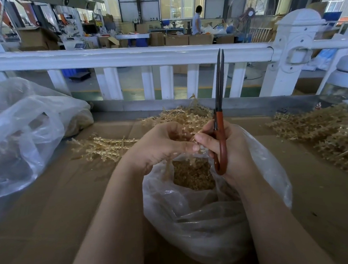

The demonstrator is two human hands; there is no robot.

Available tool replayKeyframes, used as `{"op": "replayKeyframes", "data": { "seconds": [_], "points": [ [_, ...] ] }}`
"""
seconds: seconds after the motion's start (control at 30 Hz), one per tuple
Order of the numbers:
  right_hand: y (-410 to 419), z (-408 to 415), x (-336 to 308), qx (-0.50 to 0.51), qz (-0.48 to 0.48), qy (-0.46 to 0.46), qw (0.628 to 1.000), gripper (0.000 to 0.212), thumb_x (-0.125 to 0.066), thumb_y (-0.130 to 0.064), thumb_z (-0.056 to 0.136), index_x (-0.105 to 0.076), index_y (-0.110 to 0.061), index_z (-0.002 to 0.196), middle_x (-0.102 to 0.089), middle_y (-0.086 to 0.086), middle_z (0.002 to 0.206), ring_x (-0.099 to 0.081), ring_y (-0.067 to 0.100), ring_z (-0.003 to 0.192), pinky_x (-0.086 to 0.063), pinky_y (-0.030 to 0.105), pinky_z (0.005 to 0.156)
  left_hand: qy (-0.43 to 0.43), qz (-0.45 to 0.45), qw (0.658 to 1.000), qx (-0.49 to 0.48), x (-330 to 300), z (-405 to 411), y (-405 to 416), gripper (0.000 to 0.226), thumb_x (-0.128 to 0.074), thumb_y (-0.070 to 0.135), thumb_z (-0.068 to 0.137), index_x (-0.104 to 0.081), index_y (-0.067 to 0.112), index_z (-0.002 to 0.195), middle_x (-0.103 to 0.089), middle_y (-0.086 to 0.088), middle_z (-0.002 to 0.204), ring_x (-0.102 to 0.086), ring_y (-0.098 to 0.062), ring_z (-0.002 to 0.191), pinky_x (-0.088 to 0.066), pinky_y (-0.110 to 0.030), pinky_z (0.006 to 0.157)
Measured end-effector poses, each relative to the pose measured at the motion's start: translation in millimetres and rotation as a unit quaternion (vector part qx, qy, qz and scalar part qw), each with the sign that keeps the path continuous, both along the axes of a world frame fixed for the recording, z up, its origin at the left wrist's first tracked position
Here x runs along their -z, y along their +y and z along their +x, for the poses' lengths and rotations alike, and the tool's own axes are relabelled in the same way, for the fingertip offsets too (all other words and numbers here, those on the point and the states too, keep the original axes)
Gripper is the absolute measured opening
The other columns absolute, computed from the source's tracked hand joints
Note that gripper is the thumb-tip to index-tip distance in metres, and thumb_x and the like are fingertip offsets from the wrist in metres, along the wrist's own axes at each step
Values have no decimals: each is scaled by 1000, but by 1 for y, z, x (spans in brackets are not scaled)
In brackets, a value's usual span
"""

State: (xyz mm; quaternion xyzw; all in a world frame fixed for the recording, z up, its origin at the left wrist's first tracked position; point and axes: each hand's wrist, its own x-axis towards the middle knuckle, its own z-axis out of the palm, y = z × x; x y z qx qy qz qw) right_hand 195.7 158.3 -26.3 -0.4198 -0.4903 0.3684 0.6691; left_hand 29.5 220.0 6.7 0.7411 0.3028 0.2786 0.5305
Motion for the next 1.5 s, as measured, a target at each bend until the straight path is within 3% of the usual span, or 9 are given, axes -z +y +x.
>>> {"op": "replayKeyframes", "data": {
  "seconds": [0.33,0.5,0.7,0.83,1.0,1.1,1.23,1.33,1.5],
  "points": [
    [1,1,1,26,-15,-20,999,20,-75,-6,85,-59,-1,97,-66,16,85,-58,5,60,-45,16,58,-35,-104,993,-36,6,7,-1,12,-84,20,71,-73,18,67,-63,-2,61,-50,-9,48,-41,-15,47],
    [1,4,2,35,-44,-22,998,20,-78,-7,83,-61,-6,92,-56,-2,68,-54,3,50,-44,14,51,-112,-181,974,-72,9,7,0,16,-79,20,66,-74,9,77,-72,-8,78,-60,-13,59,-52,-22,58],
    [2,3,3,45,-63,-40,996,19,-80,-7,82,-64,-14,86,-67,7,77,-57,3,49,-46,16,49,-163,-229,954,-105,16,10,-5,28,-77,18,70,-67,-1,88,-69,-9,68,-62,-15,57,-56,-25,57],
    [4,3,6,60,-60,-50,995,20,-82,-8,81,-65,-18,86,-69,2,77,-68,15,67,-60,33,68,-152,-218,960,-93,20,9,-8,9,-80,14,68,-75,8,72,-69,-9,65,-64,-16,59,-52,-22,53],
    [6,3,8,58,-49,-64,995,17,-80,-11,83,-65,-17,87,-65,-11,68,-64,8,64,-57,24,66,-176,-203,957,-110,25,10,-10,16,-81,8,67,-75,3,81,-70,-9,67,-66,-15,59,-47,-51,88],
    [6,5,9,52,-41,-53,996,17,-79,-10,84,-65,-18,85,-64,-10,66,-59,2,54,-49,17,54,-193,-210,951,-117,25,12,-13,24,-81,9,66,-73,0,87,-71,-11,74,-67,-16,62,-48,-46,81],
    [9,4,12,85,-38,-92,991,19,-82,-15,83,-65,-25,84,-69,-10,72,-66,6,66,-55,25,68,-205,-216,946,-128,25,15,-14,15,-79,8,68,-71,6,81,-71,-9,70,-68,-14,60,-41,-29,60],
    [12,3,15,121,-47,-136,982,22,-85,-25,80,-65,-32,87,-71,-19,78,-69,0,75,-54,16,66,-215,-216,941,-145,27,15,-13,7,-76,1,77,-71,4,82,-71,-10,68,-64,-14,52,-46,-22,47],
    [13,4,16,141,-59,-150,977,21,-84,-34,80,-65,-30,88,-71,-19,81,-68,-2,77,-49,13,65,-238,-189,938,-163,29,15,-11,8,-78,1,74,-74,7,77,-71,-11,70,-66,-16,59,-54,-24,56]
  ]
}}
